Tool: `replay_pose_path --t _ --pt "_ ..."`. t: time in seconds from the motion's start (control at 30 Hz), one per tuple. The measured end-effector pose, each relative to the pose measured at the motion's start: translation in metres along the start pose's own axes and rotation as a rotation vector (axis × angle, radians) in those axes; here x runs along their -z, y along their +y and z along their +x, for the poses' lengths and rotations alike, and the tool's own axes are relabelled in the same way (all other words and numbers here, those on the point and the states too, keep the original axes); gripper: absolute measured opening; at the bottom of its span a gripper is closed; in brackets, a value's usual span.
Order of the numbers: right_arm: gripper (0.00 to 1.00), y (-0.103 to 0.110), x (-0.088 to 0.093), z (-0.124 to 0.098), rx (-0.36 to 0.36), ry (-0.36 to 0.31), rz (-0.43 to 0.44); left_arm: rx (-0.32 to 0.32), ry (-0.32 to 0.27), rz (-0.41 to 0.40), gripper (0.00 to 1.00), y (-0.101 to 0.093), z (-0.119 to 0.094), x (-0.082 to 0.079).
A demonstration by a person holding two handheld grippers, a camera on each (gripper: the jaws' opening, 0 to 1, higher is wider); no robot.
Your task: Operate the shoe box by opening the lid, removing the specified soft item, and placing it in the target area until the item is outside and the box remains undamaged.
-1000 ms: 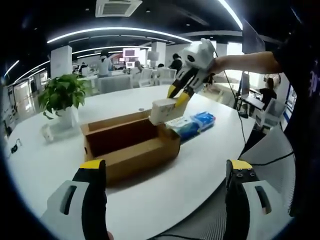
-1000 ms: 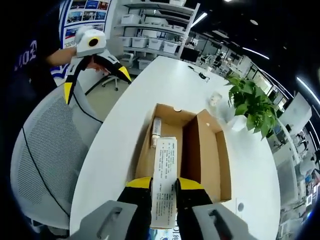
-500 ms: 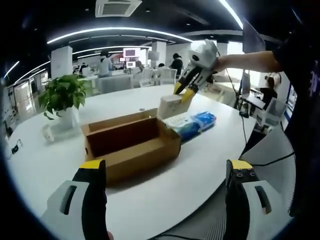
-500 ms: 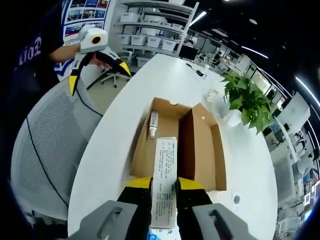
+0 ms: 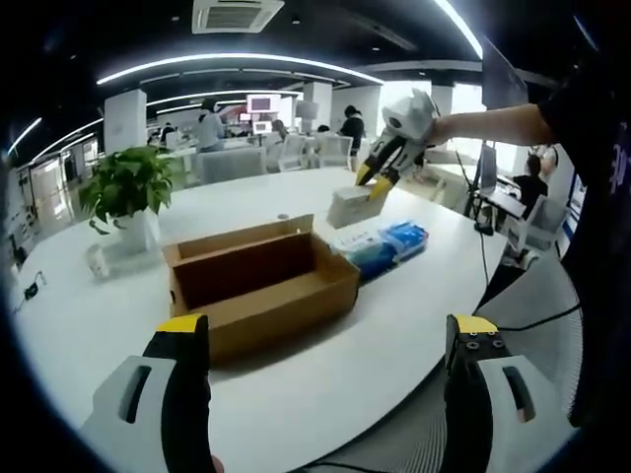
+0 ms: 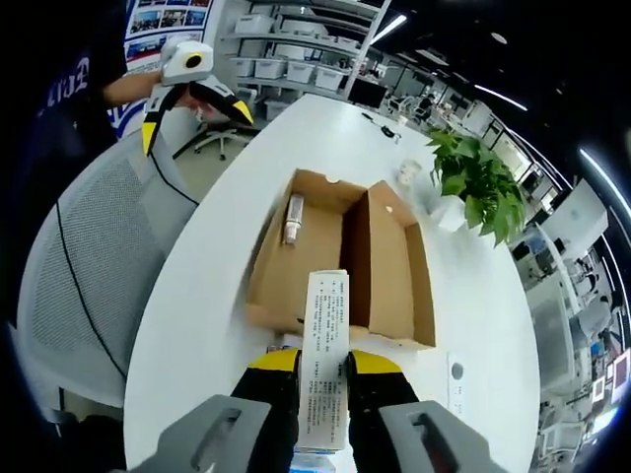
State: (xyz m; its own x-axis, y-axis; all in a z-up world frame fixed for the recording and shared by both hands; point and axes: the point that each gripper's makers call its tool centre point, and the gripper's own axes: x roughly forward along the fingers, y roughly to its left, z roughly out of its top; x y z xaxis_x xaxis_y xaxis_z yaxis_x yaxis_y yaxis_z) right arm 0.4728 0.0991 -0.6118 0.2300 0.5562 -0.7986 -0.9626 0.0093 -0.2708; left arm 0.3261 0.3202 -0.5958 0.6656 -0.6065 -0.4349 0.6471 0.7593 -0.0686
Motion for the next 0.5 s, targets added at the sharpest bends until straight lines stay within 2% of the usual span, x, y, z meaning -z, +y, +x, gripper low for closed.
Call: replay_pose_path --t 0.1,0.27,0.5 --pt "0.13 -0.001 0.008 -0.002 0.005 0.016 -0.016 -0.007 0.016 0.009 0.99 0.000 0.001 0.002" --pt "0.13 -0.007 0.030 -0.008 0.011 0.046 -0.014 -0.004 0.010 0.000 0.99 -0.003 0.003 -0.001" --pt "0.13 -0.010 0.045 -0.018 0.025 0.067 -0.008 0.000 0.015 0.005 0.99 -0.006 0.006 -0.003"
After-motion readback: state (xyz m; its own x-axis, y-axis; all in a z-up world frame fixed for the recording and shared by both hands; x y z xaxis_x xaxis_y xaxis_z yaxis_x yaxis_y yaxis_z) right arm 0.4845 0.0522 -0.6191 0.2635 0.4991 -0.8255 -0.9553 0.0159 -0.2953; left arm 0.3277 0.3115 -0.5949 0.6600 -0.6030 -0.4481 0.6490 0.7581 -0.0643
